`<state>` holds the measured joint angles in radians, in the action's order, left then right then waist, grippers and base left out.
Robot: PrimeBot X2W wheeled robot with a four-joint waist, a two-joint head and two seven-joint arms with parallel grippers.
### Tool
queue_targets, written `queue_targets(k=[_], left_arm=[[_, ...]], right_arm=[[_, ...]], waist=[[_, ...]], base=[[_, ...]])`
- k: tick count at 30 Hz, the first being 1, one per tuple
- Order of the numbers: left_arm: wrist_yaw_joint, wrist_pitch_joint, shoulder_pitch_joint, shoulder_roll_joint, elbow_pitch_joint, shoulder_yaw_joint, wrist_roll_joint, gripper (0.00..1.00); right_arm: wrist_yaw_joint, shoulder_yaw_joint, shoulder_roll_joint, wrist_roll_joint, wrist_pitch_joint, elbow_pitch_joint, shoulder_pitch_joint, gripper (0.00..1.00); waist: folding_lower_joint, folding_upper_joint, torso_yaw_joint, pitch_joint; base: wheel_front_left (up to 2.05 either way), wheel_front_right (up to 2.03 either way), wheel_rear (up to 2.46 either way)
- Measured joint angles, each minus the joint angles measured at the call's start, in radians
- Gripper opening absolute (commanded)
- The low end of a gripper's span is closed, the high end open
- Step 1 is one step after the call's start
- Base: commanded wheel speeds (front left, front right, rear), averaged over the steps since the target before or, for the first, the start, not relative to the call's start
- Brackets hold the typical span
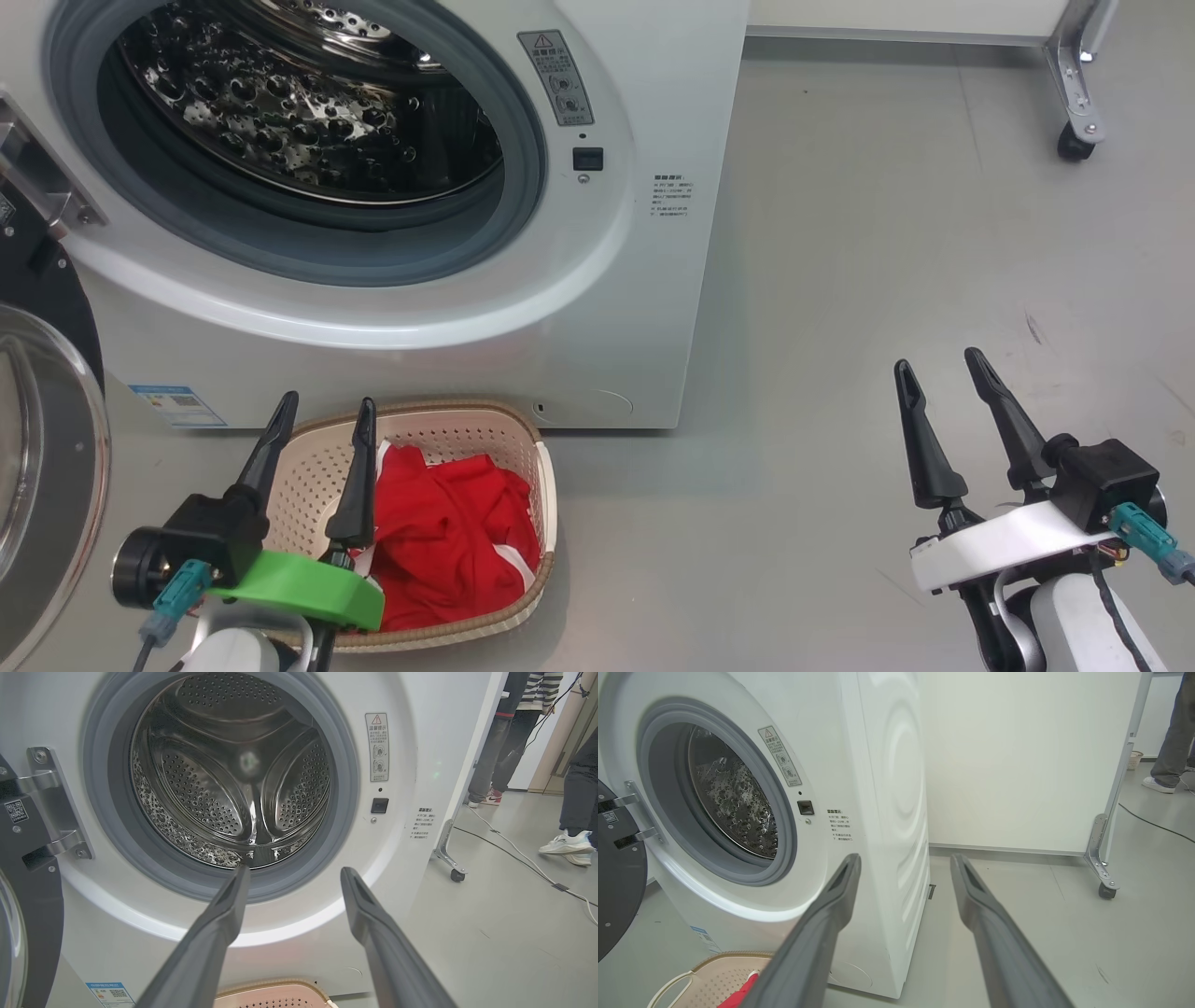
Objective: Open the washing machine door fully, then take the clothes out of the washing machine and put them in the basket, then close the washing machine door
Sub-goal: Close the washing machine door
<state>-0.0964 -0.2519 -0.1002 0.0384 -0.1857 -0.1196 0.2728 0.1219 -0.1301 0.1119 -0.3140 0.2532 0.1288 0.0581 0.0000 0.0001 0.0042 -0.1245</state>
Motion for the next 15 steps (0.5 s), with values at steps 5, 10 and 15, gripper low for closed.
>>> queue_targets(k=[5,10,15], left_arm=[[0.005,0.000,0.000,0.000,0.002,0.000,0.001,1.00],[0.008,0.000,0.000,0.000,0.007,0.001,0.002,1.00],[0.012,0.000,0.000,0.000,0.008,0.005,0.005,1.00]], right_arm=[[0.000,0.000,0.000,0.000,0.000,0.001,0.000,1.00],[0.000,0.000,-0.001,0.000,0.000,0.001,0.000,1.00],[0.000,-0.001,-0.002,0.000,0.000,0.003,0.001,1.00]], waist=[[0.0000,0.0000,0.001,-0.001],[0.0000,0.0000,0.002,-0.004],[0.0000,0.0000,0.002,-0.006]], base=[[-0.84,0.84,0.00],[-1.05,1.05,0.00],[-1.25,1.25,0.00]])
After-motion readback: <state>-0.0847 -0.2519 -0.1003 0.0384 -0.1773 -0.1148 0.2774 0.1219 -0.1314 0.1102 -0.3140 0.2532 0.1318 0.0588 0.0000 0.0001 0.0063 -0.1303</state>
